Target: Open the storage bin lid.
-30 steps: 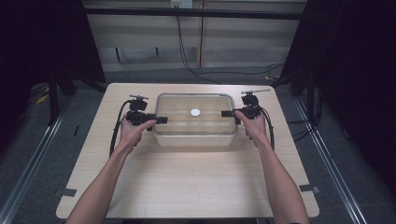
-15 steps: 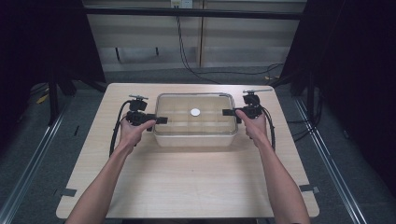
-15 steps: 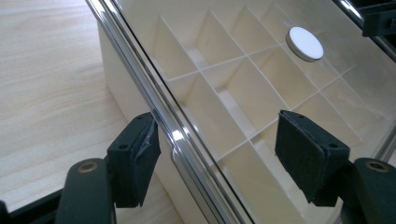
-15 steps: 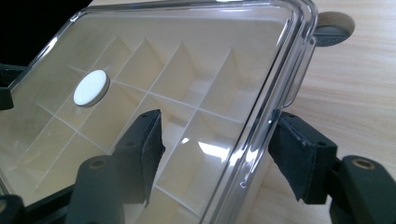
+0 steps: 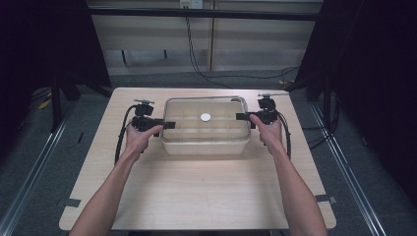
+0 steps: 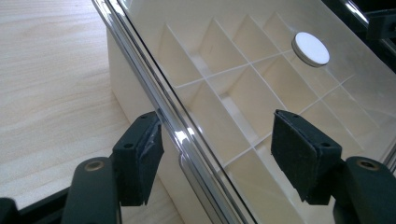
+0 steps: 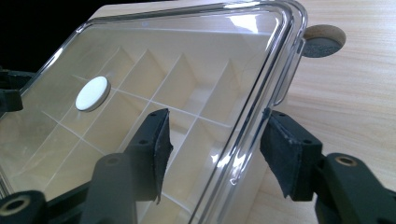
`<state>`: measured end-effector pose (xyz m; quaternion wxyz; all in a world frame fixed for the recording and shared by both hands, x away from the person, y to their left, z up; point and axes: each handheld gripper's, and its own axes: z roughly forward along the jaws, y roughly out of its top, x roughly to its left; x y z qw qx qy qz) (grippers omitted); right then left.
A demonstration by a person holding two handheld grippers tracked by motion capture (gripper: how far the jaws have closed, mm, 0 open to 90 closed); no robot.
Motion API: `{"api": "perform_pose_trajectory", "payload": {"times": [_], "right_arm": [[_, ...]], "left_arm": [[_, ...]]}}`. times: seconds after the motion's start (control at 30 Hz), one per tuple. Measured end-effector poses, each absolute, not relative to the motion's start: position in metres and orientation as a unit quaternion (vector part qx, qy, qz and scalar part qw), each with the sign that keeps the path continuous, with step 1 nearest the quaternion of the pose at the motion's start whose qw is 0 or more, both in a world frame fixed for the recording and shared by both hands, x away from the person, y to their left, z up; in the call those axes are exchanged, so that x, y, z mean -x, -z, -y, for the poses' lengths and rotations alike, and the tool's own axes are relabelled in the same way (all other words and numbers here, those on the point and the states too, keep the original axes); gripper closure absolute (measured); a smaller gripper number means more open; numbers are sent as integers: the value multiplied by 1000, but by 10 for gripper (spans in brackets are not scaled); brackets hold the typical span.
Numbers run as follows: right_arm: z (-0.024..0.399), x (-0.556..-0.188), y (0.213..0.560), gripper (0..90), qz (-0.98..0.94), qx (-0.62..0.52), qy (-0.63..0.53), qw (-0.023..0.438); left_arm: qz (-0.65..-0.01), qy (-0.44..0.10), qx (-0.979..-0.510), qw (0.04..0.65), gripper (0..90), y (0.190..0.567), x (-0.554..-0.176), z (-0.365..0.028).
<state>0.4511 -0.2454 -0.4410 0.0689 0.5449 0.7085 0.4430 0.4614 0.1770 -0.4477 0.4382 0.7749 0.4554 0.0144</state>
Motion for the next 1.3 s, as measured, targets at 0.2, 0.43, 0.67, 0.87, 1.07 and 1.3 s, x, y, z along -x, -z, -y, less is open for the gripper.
{"api": "perform_pose_trajectory", "payload": {"times": [0.2,0.43,0.67,0.87,1.07,1.3], "right_arm": [[247,-451,440,468,-702,-548,-451,63],[247,-451,439,471,-704,-545,-450,65],[246,-452,439,469,-709,-542,-447,68],[246,-451,438,480,-709,-540,-450,63],[247,-449,435,518,-703,-537,-462,57],[250,-446,430,571,-702,-528,-475,52]], "left_arm": [[-459,-3,-769,446,326,450,-464,-178],[-456,-14,-773,441,349,447,-463,-178],[-447,-30,-778,440,379,439,-462,-175],[-445,-30,-774,450,438,436,-461,-180],[-442,-25,-767,464,475,432,-459,-184],[-436,-30,-764,475,530,425,-458,-188]]}}
